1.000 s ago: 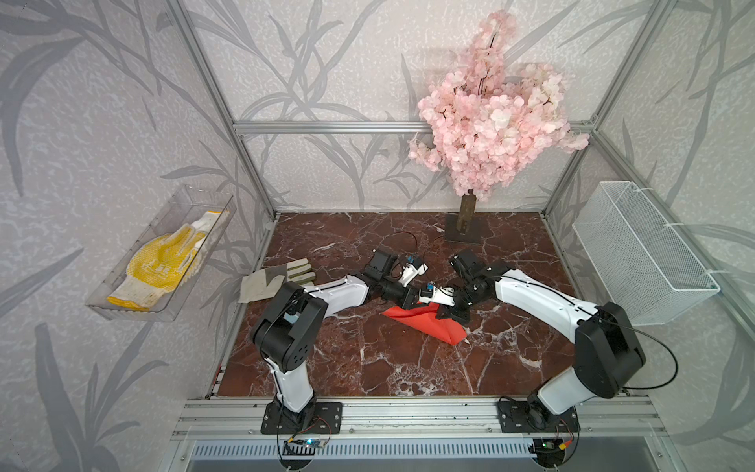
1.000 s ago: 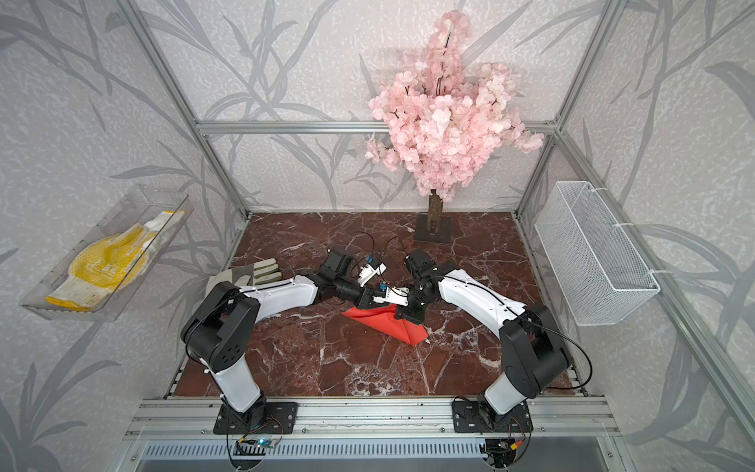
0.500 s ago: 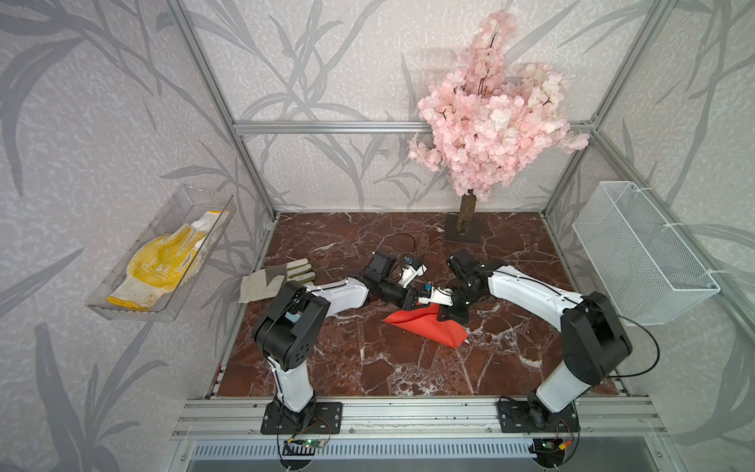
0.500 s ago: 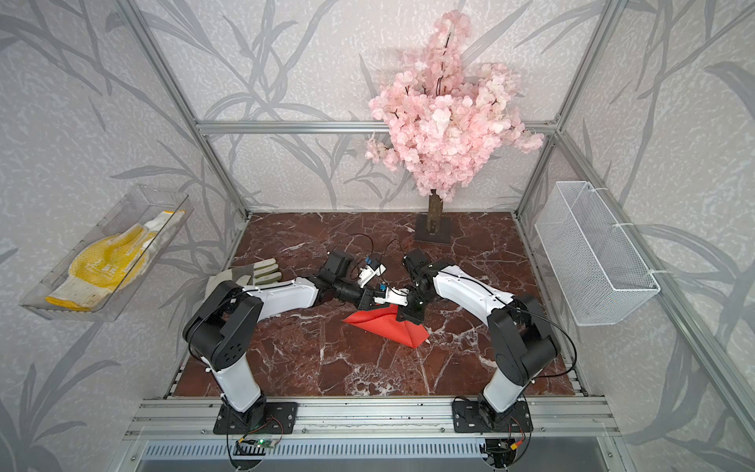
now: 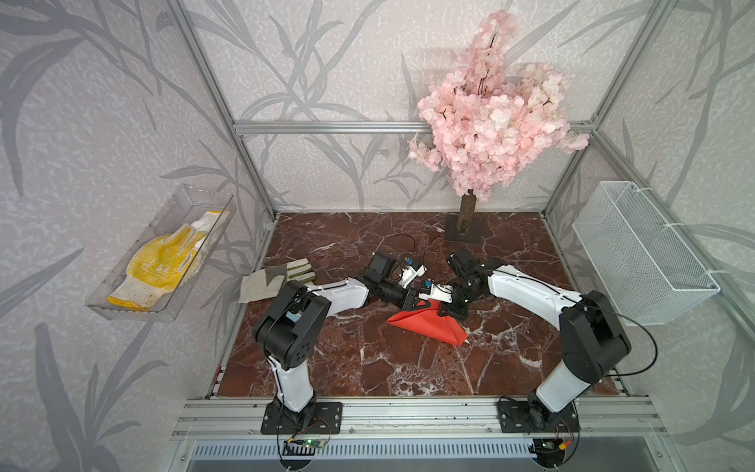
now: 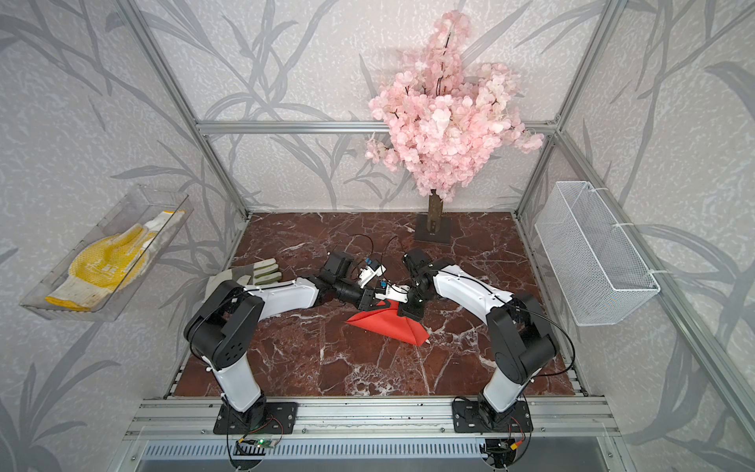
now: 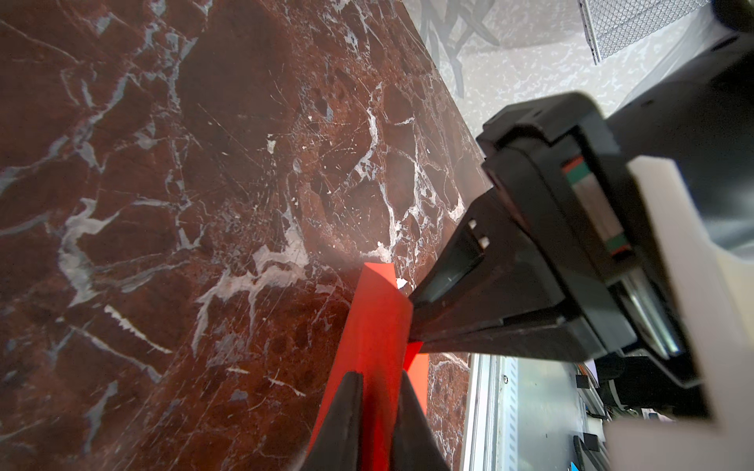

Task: Fold the square paper diagonally
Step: Fold the paper at the center of the board.

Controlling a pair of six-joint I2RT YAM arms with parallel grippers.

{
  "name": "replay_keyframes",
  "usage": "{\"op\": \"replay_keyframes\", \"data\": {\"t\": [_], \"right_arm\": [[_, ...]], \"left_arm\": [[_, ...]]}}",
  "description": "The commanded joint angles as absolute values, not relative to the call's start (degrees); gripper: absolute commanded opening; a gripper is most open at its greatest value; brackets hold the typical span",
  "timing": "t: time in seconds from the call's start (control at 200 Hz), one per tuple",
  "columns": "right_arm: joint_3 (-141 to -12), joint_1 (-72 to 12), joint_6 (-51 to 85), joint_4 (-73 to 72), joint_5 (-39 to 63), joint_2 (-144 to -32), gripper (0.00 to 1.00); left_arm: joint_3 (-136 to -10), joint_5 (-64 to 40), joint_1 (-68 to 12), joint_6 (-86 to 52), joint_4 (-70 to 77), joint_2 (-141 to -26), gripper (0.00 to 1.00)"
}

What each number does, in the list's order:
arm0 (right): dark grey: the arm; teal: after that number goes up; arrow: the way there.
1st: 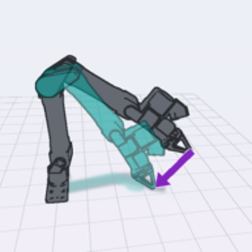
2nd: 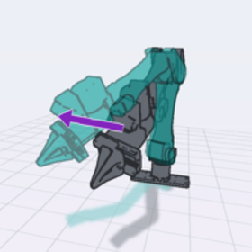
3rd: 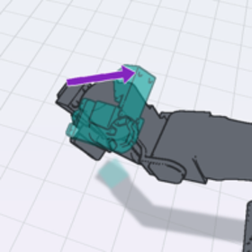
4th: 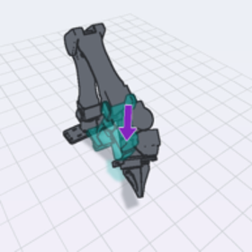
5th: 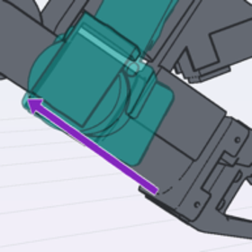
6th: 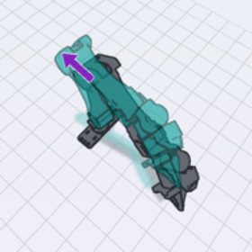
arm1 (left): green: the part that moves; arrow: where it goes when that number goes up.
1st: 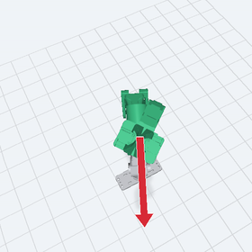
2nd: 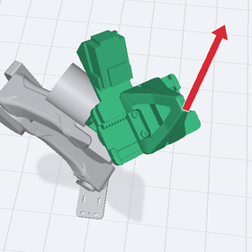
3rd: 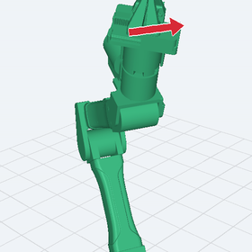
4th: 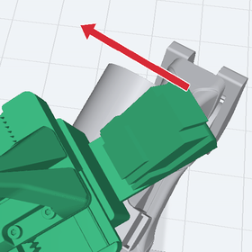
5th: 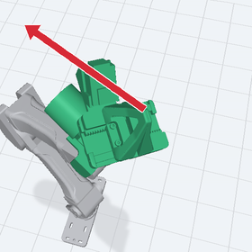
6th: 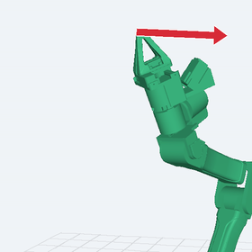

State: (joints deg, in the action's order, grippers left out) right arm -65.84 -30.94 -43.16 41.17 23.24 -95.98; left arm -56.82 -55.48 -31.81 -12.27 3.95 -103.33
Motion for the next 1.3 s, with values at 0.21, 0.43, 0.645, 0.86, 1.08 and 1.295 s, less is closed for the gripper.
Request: {"op": "replay_keyframes", "data": {"t": [0.21, 0.43, 0.645, 0.86, 1.08, 1.295], "right_arm": [[-66.2, -30.5, -41.3, 38.9, 22.6, -96.8, 0.0], [-66.2, -30.2, -40.6, 38.2, 23.2, -96.2, 0.0], [-66.3, -30.1, -40.4, 38.3, 23.6, -96.0, 0.0], [-66.0, -29.0, -39.5, 37.2, 25.4, -94.4, 0.12], [-62.9, -24.5, -34.5, 32.1, 27.9, -87.1, 0.4], [-47.1, -19.9, -6.5, 5.7, 36.2, -70.8, 0.64]], "left_arm": [[-56.4, -56.5, -31.8, -11.4, 3.4, -104.1, 0.18], [-56.3, -56.3, -32.0, -11.3, 2.9, -104.0, 0.18], [-56.5, -56.1, -32.0, -10.5, 2.0, -103.7, 0.15], [-55.8, -55.0, -32.1, -9.4, 1.3, -101.6, 0.02], [-52.3, -50.9, -31.6, -9.5, 3.8, -95.8, 0.0], [-45.7, -47.5, -29.6, -10.1, 9.4, -88.8, 0.0]]}}
